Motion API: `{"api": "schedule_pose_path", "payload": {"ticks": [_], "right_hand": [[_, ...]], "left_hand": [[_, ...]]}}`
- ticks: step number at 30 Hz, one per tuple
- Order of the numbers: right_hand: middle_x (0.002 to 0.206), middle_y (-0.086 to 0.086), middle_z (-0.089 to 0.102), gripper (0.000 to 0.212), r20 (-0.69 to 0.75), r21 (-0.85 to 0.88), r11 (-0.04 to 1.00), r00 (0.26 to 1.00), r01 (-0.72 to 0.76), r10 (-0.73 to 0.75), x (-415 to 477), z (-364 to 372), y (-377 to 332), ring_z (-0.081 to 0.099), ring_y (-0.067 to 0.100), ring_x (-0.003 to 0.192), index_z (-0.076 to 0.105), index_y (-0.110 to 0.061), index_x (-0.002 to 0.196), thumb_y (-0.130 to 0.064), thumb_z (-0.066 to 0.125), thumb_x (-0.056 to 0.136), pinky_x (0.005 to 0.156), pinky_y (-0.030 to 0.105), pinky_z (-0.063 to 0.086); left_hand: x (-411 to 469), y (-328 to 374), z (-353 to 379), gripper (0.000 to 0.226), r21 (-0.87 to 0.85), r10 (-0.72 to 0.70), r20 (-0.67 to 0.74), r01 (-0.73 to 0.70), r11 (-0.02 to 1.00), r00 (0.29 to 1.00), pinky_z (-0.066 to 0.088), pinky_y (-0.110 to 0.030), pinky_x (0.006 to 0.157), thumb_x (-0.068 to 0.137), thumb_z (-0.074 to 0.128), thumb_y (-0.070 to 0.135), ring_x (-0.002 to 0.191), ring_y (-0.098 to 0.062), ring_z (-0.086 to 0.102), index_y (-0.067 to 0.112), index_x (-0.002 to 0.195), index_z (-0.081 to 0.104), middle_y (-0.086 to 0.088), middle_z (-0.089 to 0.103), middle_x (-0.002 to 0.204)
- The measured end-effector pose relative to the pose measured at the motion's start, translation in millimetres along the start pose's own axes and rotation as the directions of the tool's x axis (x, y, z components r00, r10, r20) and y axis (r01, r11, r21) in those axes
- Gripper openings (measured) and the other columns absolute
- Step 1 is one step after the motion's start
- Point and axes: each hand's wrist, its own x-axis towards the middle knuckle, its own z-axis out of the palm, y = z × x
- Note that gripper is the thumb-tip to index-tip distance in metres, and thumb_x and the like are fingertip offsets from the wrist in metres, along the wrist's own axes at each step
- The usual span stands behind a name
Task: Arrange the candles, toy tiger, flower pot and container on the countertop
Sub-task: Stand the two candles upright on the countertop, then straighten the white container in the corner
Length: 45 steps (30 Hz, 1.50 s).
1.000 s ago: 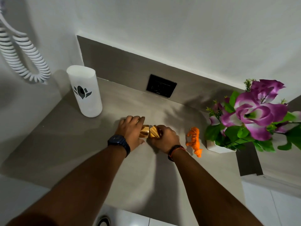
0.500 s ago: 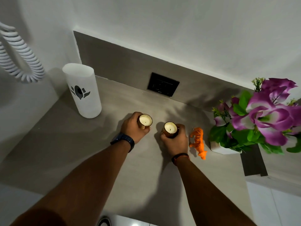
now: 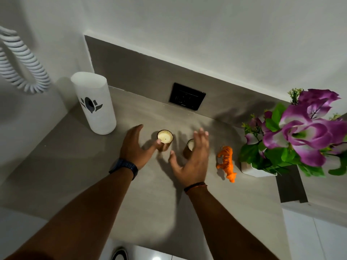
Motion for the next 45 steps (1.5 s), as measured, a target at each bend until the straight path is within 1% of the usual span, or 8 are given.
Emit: {"api": "schedule_pose_path", "payload": {"ticks": [6,9,11,15,18,27,33,45], "right_hand": [[0.150,0.014,0.038,0.080,0.359,0.097,0.958,0.888,0.270,-0.287,-26.2,30.3,-42.9,0.028,0.024,0.143,0.028,-0.018,0.147,-0.048,0.063,0.081,0.115,0.030,0.020],[0.155,0.013,0.033,0.078,0.549,0.077,0.958,0.790,0.276,-0.272,-33.2,52.5,-49.6,0.026,0.026,0.144,0.031,-0.020,0.147,-0.053,0.060,0.082,0.114,0.038,0.030],[0.160,0.012,0.022,0.083,0.644,0.017,0.967,0.737,0.254,-0.205,-33.7,67.5,-51.4,0.016,0.027,0.148,0.024,-0.024,0.150,-0.061,0.055,0.082,0.117,0.040,0.022],[0.163,0.011,0.010,0.088,0.705,-0.106,0.954,0.697,0.279,-0.126,-25.8,96.1,-53.6,0.002,0.028,0.150,0.013,-0.033,0.153,-0.075,0.040,0.080,0.118,0.043,-0.002],[0.164,0.008,0.006,0.091,0.707,-0.164,0.938,0.700,0.305,-0.105,-18.2,114.7,-59.1,-0.006,0.026,0.150,0.012,-0.036,0.153,-0.084,0.028,0.077,0.116,0.047,-0.012],[0.164,0.002,-0.004,0.098,0.730,-0.202,0.927,0.679,0.316,-0.072,-6.5,134.7,-66.6,-0.017,0.024,0.148,0.000,-0.041,0.152,-0.093,0.017,0.071,0.115,0.055,-0.014],[0.164,0.001,-0.006,0.099,0.730,-0.195,0.935,0.680,0.298,-0.064,-6.4,139.4,-64.0,-0.020,0.023,0.147,-0.001,-0.042,0.152,-0.094,0.015,0.070,0.114,0.056,-0.015],[0.161,-0.002,-0.015,0.100,0.741,-0.173,0.945,0.668,0.277,-0.060,-3.7,139.0,-64.9,-0.026,0.022,0.146,-0.004,-0.041,0.151,-0.092,0.022,0.070,0.112,0.055,-0.018]], "left_hand": [[0.5,-20.4,-38.7,0.045,0.083,0.019,-0.393,0.015,0.996,0.919,0.047,-0.048,0.092,0.077,0.077,0.031,0.109,-0.041,0.052,0.007,0.109,0.057,-0.022,0.054,0.117],[2.7,-30.4,-57.1,0.042,0.089,0.017,-0.539,0.036,0.995,0.842,0.049,-0.053,0.083,0.072,0.081,0.022,0.098,-0.044,0.053,0.002,0.099,0.055,-0.026,0.054,0.107],[7.5,-37.3,-68.8,0.052,0.084,0.013,-0.595,0.047,0.995,0.803,0.048,-0.055,0.082,0.069,0.082,0.024,0.097,-0.044,0.052,0.000,0.105,0.053,-0.027,0.053,0.108],[26.1,-39.3,-82.3,0.091,-0.022,-0.118,-0.535,0.126,0.992,0.837,0.045,-0.055,0.096,0.060,0.087,0.043,0.118,-0.036,0.047,0.011,0.131,0.040,-0.018,0.045,0.132],[43.4,-36.6,-82.1,0.105,-0.061,-0.107,-0.454,0.089,0.994,0.884,0.046,-0.052,0.097,0.049,0.091,0.047,0.121,-0.030,0.047,0.017,0.134,0.038,-0.010,0.047,0.134],[101.4,-40.3,-81.0,0.097,-0.175,-0.167,-0.466,0.094,0.980,0.869,0.040,-0.028,0.090,0.051,0.093,0.037,0.115,-0.024,0.055,0.024,0.131,0.040,-0.001,0.056,0.132],[160.6,-37.0,-81.9,0.100,-0.130,-0.196,-0.482,0.151,0.980,0.854,0.043,-0.051,0.102,0.054,0.093,0.031,0.123,-0.033,0.046,0.015,0.137,0.040,-0.014,0.046,0.136],[220.2,-43.1,-81.7,0.091,-0.166,-0.192,-0.497,0.124,0.978,0.846,0.040,-0.049,0.105,0.062,0.090,0.027,0.127,-0.029,0.045,0.011,0.137,0.042,-0.010,0.049,0.140]]}}
